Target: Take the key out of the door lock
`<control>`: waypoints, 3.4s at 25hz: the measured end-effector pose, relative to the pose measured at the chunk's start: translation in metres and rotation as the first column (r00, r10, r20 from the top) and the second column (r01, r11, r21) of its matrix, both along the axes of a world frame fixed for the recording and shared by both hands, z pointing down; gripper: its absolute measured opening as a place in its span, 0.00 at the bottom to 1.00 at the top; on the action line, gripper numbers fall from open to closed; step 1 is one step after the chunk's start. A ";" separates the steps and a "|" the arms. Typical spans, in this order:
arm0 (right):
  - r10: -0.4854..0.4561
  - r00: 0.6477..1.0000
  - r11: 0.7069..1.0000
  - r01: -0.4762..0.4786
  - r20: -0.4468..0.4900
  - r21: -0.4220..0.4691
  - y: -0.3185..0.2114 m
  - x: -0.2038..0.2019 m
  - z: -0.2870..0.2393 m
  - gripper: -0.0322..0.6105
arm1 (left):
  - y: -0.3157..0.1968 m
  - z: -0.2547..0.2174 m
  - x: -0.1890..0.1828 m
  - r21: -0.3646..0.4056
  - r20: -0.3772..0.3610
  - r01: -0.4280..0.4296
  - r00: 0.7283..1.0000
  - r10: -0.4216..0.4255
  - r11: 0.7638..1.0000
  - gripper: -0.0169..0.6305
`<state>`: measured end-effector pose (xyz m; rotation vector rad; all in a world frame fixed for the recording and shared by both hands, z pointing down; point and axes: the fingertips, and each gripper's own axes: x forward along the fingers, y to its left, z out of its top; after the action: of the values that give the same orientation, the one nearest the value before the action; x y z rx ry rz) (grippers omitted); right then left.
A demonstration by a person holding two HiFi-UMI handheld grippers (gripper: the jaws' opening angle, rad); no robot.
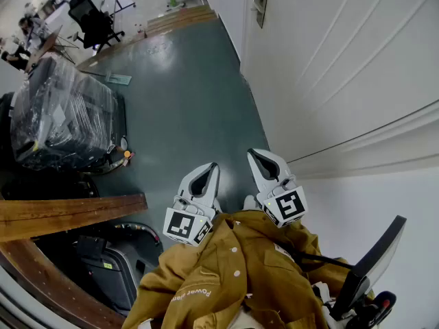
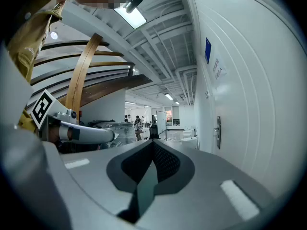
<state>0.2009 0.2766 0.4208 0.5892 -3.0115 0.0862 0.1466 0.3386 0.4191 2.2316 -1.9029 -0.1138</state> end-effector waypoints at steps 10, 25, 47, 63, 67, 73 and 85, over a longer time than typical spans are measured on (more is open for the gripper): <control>-0.003 1.000 1.000 0.003 -0.001 0.000 0.001 -0.002 0.001 0.05 | 0.002 0.002 -0.003 -0.009 -0.003 0.009 1.000 -0.009 1.000 0.02; 0.067 0.998 0.996 -0.065 0.023 -0.060 0.007 -0.058 0.010 0.06 | 0.025 0.014 -0.076 -0.037 -0.027 0.000 1.000 -0.001 0.999 0.02; 0.148 0.989 0.986 -0.148 -0.003 -0.080 -0.201 -0.184 0.031 0.06 | -0.194 0.025 -0.215 -0.036 -0.051 -0.066 0.997 0.064 0.997 0.02; 0.225 0.974 0.972 -0.225 -0.012 -0.073 -0.410 -0.213 0.011 0.06 | -0.427 0.012 -0.243 -0.053 -0.059 -0.193 0.980 0.190 0.980 0.02; 0.261 0.965 0.962 -0.260 0.001 -0.078 -0.440 -0.228 0.008 0.06 | -0.461 0.004 -0.257 -0.045 -0.051 -0.239 0.970 0.237 0.970 0.02; 0.343 0.939 0.931 -0.338 0.018 -0.137 -0.482 -0.249 0.018 0.06 | -0.499 0.005 -0.290 -0.053 -0.052 -0.281 0.959 0.279 0.958 0.02; 0.555 0.773 0.760 -0.320 0.309 -0.565 -0.579 -0.265 0.082 0.08 | -0.533 0.020 -0.333 -0.060 -0.063 -0.375 0.926 0.371 0.925 0.02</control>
<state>-0.0639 -0.3029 0.5023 1.3831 -2.9610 1.1314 -0.1867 -0.1949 0.4392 2.4682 -1.3991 -0.0419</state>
